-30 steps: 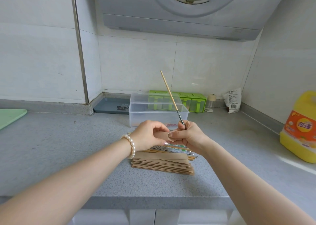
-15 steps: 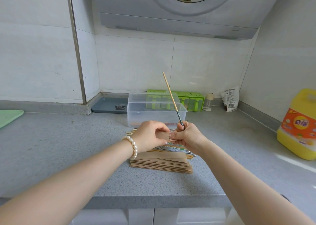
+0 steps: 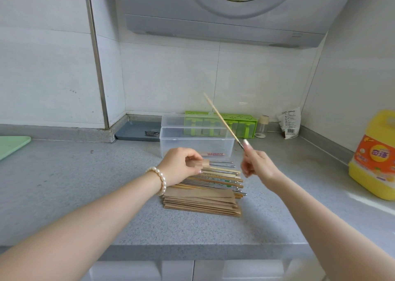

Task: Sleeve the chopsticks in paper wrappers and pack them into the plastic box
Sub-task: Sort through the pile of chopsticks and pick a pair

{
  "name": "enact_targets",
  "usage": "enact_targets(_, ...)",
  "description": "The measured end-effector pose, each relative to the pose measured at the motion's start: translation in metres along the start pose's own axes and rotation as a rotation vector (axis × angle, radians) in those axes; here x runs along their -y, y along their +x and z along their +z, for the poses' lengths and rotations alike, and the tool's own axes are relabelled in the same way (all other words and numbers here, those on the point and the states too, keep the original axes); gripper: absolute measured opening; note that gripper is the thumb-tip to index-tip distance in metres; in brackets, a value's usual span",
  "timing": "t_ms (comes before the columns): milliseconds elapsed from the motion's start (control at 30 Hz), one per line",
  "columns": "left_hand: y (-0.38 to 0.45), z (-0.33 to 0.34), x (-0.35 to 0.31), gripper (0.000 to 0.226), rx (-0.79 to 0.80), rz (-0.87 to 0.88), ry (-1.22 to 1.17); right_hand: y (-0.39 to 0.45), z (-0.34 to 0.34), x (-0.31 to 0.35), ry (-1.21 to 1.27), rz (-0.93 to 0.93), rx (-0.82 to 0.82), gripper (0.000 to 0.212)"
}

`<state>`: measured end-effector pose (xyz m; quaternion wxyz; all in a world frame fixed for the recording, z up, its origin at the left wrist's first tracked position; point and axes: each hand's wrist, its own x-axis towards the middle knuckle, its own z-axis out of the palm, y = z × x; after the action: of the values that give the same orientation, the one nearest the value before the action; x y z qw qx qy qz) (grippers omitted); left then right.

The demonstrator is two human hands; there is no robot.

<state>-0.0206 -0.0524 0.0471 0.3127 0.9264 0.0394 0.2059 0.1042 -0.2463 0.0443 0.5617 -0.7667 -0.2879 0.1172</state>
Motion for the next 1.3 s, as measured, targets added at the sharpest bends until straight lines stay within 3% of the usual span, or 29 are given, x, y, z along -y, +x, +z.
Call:
enact_targets(100, 0.002, -0.008, 0.008, 0.028, -0.032, -0.046, -0.013, -0.001, -0.026, -0.009, -0.186, 0.025, -0.093, 0.06)
enact_targets(233, 0.004, -0.013, 0.011, 0.028, -0.05, -0.053, -0.017, 0.002, -0.05, -0.026, -0.359, 0.116, -0.176, 0.055)
enact_targets(500, 0.004, -0.009, 0.011, 0.027, -0.007, -0.031, -0.024, -0.001, -0.054, -0.027, -0.5, 0.132, -0.258, 0.056)
enact_targets(1000, 0.002, -0.006, 0.003, 0.033, 0.127, -0.073, -0.014, 0.009, -0.038, -0.012, -0.605, -0.053, -0.247, 0.055)
enact_targets(1300, 0.006, -0.009, -0.001, 0.013, 0.239, -0.126, -0.103, 0.012, -0.037, -0.006, -0.616, -0.086, -0.188, 0.051)
